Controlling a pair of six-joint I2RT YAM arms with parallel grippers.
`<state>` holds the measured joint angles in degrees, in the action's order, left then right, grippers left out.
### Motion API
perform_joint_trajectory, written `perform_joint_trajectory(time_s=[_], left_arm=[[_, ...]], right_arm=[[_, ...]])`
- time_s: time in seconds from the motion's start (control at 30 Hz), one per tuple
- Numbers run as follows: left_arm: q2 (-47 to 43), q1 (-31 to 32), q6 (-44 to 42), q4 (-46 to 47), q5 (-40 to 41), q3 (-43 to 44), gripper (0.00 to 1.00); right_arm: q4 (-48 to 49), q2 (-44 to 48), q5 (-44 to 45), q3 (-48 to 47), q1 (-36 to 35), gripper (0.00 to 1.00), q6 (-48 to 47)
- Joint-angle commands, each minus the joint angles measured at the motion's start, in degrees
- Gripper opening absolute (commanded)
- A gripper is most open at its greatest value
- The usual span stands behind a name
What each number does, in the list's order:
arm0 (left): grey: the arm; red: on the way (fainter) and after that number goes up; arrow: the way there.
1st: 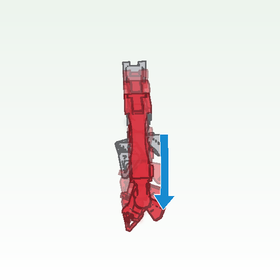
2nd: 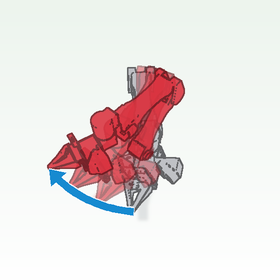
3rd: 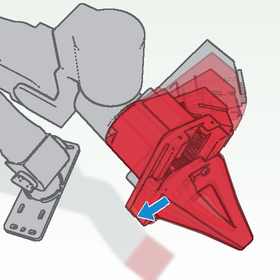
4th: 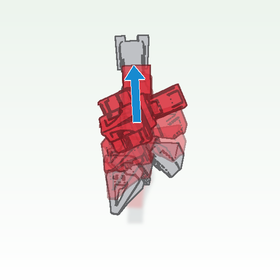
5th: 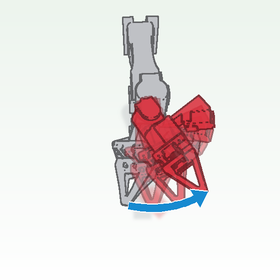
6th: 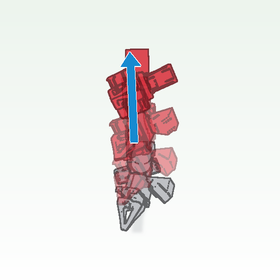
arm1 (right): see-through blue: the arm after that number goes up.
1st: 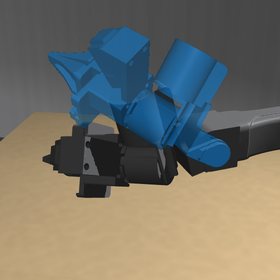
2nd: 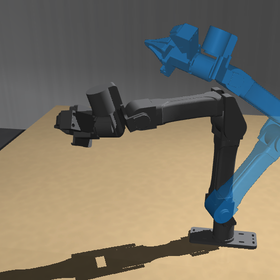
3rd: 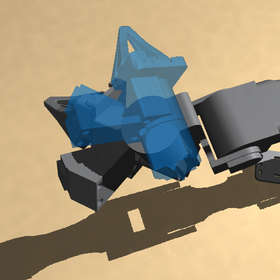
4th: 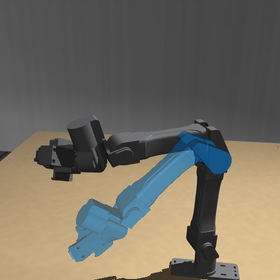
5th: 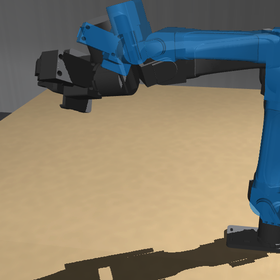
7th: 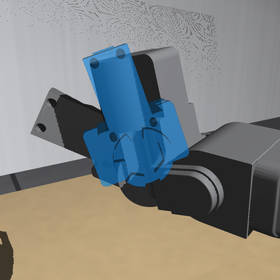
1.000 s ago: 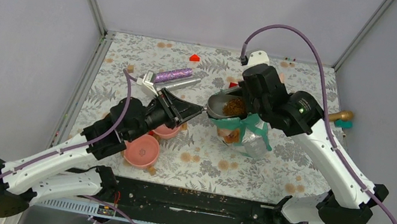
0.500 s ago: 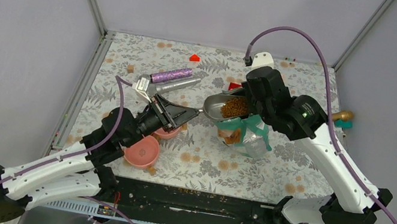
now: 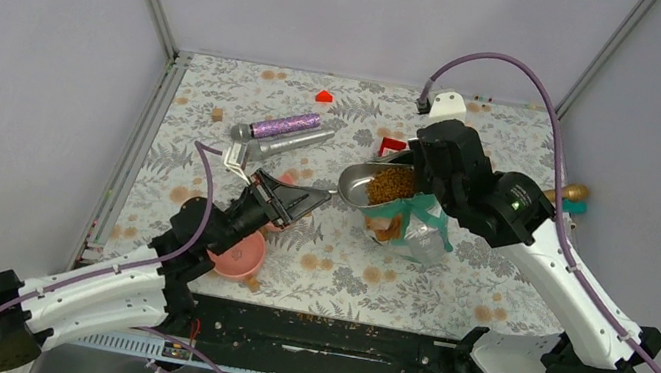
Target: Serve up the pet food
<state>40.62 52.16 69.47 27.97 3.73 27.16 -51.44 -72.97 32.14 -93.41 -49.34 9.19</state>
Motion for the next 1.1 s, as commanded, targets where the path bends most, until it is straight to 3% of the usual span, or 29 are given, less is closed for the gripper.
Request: perform_joint_trajectory(time_s=[0.0, 0.1, 0.5, 0.67, 0.87, 1.07], left_arm=[[-1.3, -0.9, 1.7, 16.2, 2.6, -2.6, 0.00], [-3.2, -0.8, 1.8, 18.9, 3.5, -4.7, 0.00], [-9.0, -0.9, 0.9, 11.9, 7.1, -3.7, 0.00], [-11.0, -0.8, -0.9, 0.3, 11.1, 0.8, 0.00], [-13.3, -0.9, -3.9, -22.2, 20.1, 8.8, 0.00], [-16.8, -0.9, -4.2, -42.4, 29.5, 12.5, 0.00]], right_arm=[[16.6, 6.5, 6.1, -4.3, -0.2, 0.00, 1.6], [16.6, 6.6, 7.5, -4.1, -0.2, 0.00, 1.0], [16.6, 7.2, 8.2, -1.9, 0.2, 0.00, 1.5], [16.6, 8.3, 8.4, -0.5, 0.3, 0.00, 1.0], [11.6, 5.6, 10.8, -3.8, 0.9, 0.00, -1.5], [7.0, -0.6, 5.8, -7.8, 7.0, 0.00, -1.2]])
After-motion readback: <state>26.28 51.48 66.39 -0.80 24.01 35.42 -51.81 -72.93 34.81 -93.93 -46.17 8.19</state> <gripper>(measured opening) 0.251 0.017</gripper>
